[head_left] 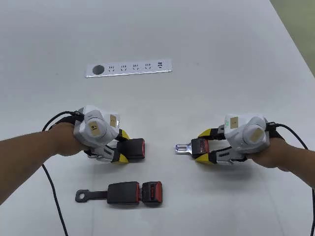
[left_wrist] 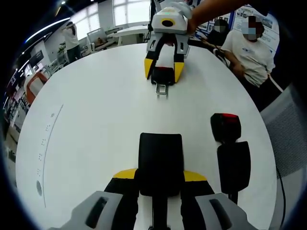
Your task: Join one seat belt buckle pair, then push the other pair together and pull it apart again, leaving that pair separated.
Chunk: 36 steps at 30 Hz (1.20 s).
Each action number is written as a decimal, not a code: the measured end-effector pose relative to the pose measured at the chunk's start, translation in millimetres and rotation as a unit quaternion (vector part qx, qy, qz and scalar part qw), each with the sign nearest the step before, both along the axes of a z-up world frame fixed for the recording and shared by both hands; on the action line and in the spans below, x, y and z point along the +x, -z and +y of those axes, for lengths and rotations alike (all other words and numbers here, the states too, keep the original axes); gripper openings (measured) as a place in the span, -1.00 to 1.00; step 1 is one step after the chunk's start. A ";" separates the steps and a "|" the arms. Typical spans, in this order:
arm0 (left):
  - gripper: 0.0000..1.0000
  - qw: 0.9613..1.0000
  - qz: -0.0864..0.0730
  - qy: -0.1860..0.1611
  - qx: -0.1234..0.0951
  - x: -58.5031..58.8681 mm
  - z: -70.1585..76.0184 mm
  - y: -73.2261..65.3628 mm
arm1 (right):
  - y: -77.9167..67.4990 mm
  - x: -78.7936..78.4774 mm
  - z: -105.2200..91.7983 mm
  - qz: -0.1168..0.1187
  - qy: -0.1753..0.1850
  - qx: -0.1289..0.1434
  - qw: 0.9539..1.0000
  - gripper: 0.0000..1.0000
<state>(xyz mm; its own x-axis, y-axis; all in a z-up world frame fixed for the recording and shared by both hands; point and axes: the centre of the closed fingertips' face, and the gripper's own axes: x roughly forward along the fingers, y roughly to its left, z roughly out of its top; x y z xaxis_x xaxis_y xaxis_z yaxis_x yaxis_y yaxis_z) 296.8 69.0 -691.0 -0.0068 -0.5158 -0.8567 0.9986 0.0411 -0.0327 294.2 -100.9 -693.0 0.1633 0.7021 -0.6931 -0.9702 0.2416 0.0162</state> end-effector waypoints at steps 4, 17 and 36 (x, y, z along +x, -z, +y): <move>-0.32 1.000 0.000 0.000 0.000 0.6 0.0 0.8 | -0.7 -1.7 -4.1 0.000 0.002 0.000 1.000 -0.31; -0.32 1.000 0.002 -0.015 0.001 -0.5 -1.2 0.9 | 1.1 -0.4 -8.1 -0.002 0.004 -0.012 1.000 -0.29; 0.69 0.984 0.060 -0.156 -0.061 -3.3 -3.2 -20.4 | -15.3 17.8 -9.9 -0.026 0.155 0.008 0.988 0.30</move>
